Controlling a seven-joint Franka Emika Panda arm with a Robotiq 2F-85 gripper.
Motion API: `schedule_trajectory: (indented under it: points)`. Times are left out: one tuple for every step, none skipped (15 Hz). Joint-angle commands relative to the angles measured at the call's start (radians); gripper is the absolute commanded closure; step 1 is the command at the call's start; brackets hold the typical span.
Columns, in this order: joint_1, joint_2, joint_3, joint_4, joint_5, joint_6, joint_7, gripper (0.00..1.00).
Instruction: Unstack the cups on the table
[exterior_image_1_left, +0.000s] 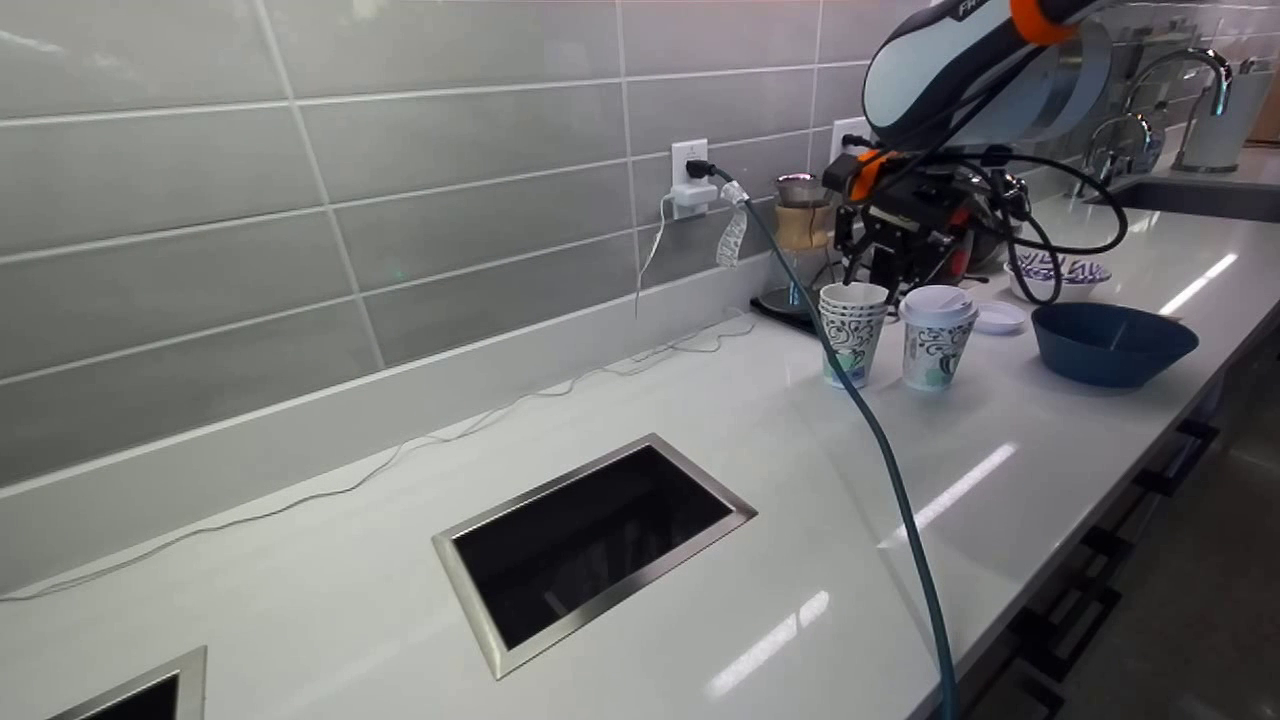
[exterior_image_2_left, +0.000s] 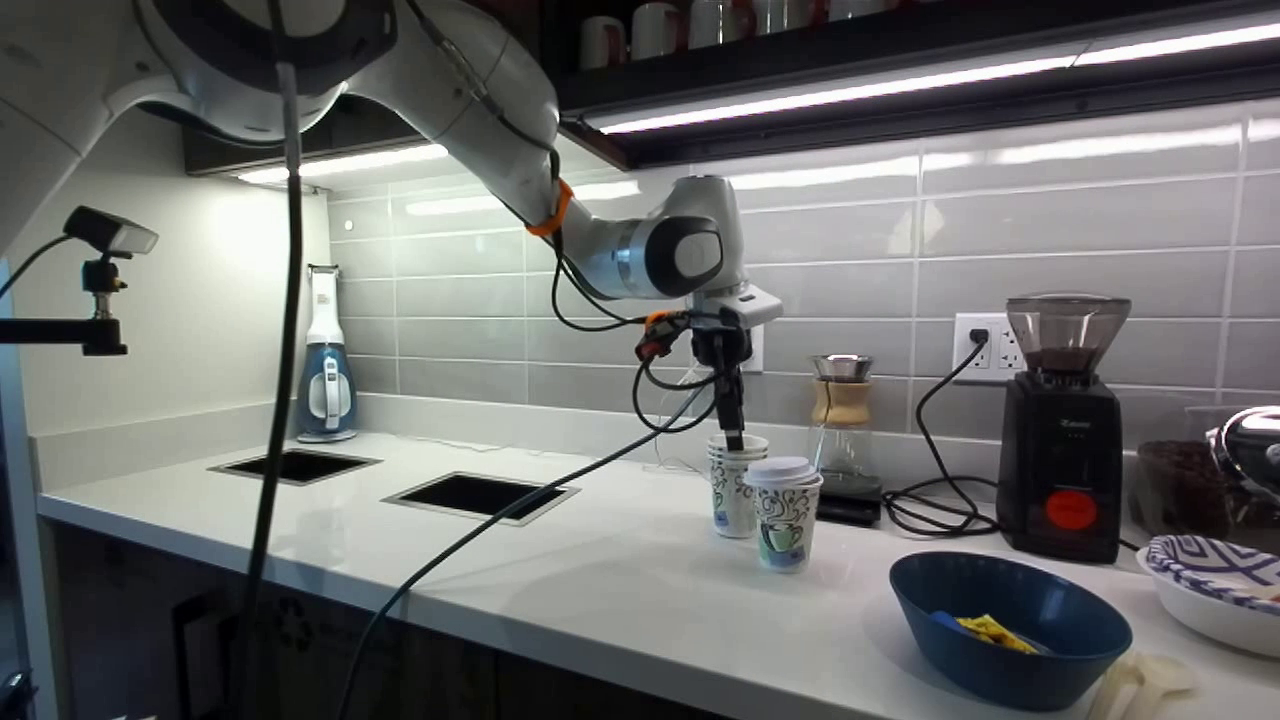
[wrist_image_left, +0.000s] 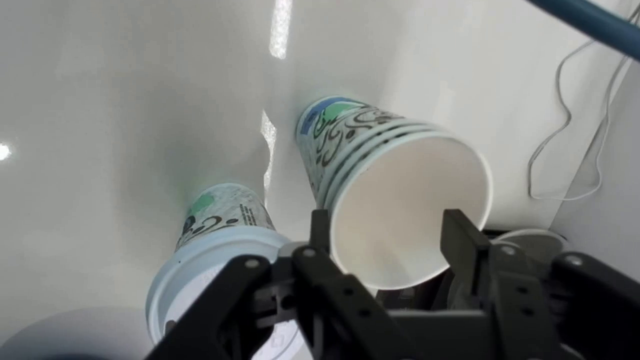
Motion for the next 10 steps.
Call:
schedule_trajectory:
  points:
    - [0.025,0.035,-0.029,0.071,-0.034,-0.061,0.074,0.49]
    - [0.026,0.038,-0.030,0.077,-0.036,-0.075,0.082,0.46]
    - [0.026,0.041,-0.032,0.082,-0.039,-0.092,0.092,0.46]
    - [0.026,0.043,-0.032,0.087,-0.042,-0.108,0.101,0.46]
    - [0.026,0.046,-0.033,0.094,-0.044,-0.123,0.108,0.45]
    - [0.025,0.049,-0.033,0.100,-0.046,-0.137,0.116,0.45]
    - [0.024,0.051,-0.031,0.106,-0.045,-0.150,0.119,0.45]
    - [0.023,0.054,-0.031,0.112,-0.046,-0.157,0.123,0.46]
    - [0.022,0.058,-0.030,0.118,-0.046,-0.162,0.127,0.51]
    - [0.021,0.062,-0.029,0.124,-0.045,-0.165,0.127,0.57]
